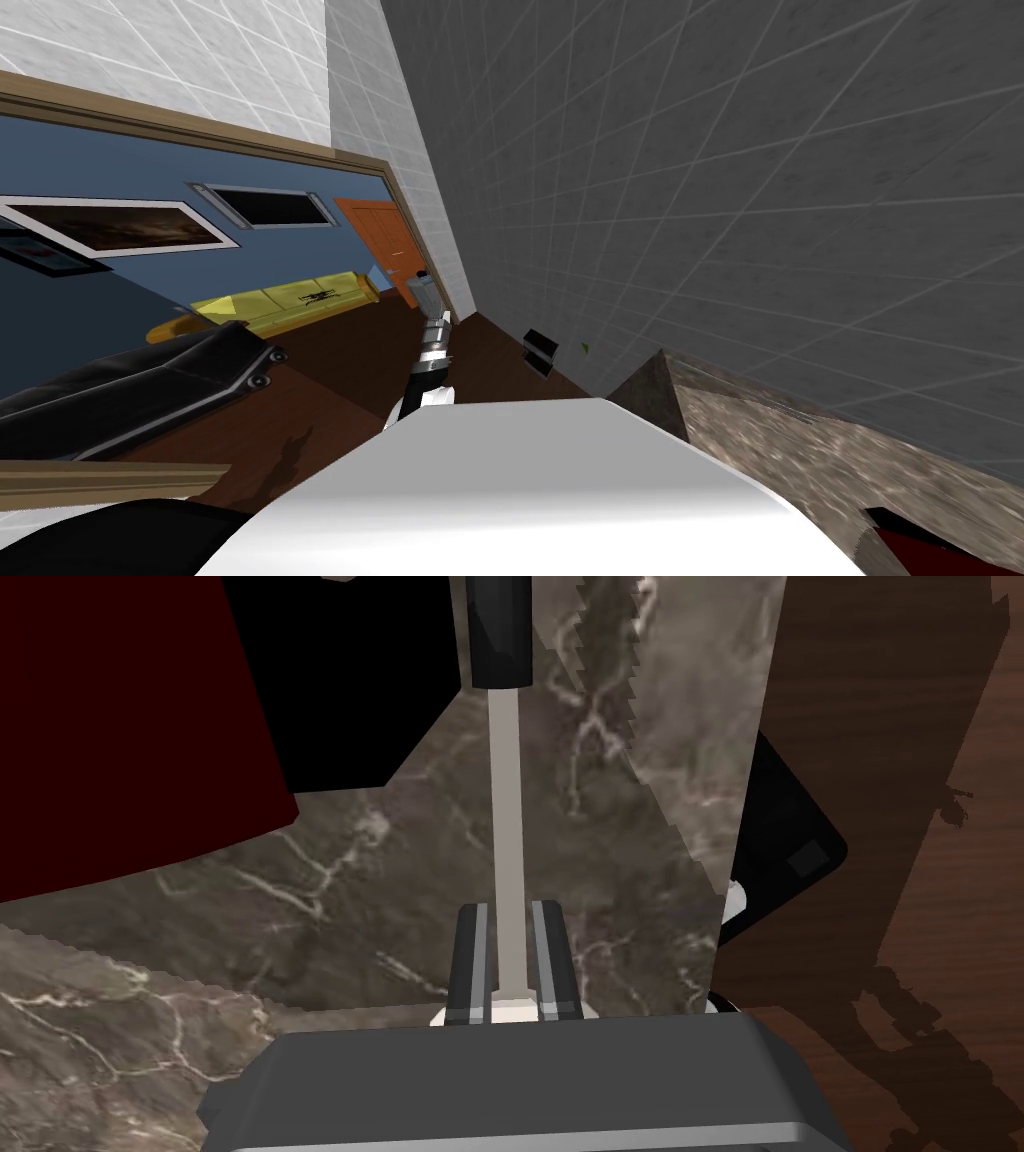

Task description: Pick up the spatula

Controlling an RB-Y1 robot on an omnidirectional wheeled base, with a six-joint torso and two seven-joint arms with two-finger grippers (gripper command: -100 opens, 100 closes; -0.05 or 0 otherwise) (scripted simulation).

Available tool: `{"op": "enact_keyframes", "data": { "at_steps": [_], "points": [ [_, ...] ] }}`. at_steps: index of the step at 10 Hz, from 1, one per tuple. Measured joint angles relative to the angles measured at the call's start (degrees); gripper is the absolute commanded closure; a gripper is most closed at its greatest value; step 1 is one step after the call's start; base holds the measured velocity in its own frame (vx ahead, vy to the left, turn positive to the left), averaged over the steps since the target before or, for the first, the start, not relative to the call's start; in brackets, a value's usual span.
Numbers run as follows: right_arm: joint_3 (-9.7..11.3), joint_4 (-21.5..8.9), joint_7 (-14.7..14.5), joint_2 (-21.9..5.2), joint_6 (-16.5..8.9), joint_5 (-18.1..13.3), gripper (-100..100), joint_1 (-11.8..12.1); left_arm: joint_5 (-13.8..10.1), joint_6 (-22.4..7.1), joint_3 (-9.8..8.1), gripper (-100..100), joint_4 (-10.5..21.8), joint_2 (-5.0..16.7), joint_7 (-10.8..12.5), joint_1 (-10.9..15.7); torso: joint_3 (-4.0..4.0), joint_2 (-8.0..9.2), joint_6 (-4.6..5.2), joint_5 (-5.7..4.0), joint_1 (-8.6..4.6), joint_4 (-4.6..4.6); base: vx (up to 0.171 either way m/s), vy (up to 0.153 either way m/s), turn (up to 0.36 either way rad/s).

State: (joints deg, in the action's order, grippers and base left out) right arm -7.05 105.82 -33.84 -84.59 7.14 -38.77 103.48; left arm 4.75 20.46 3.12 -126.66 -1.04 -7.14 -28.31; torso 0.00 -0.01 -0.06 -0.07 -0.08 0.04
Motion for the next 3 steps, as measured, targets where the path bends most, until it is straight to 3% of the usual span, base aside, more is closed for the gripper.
{"op": "enact_keyframes", "data": {
  "at_steps": [2, 3],
  "points": [
    [-2.44, 0.78, -0.29, 0.59, 0.39, -0.01, 100, 2.63, 0.0, 0.0, 0.0, 0, 0.0, 0.0, 0.0, 0.0, 0.0, 0.0, -0.01, 0.0, 0.0, 0.0, 0.003, -0.001, 0.007],
    [-2.57, 0.8, -0.3, 0.62, 0.43, 0.0, 0, 2.73, 0.0, 0.0, 0.0, 0, 0.0, 0.0, 0.0, 0.0, 0.0, 0.01, -0.01, -0.02, -0.01, 0.0, 0.0, 0.0, 0.0]
  ]
}}
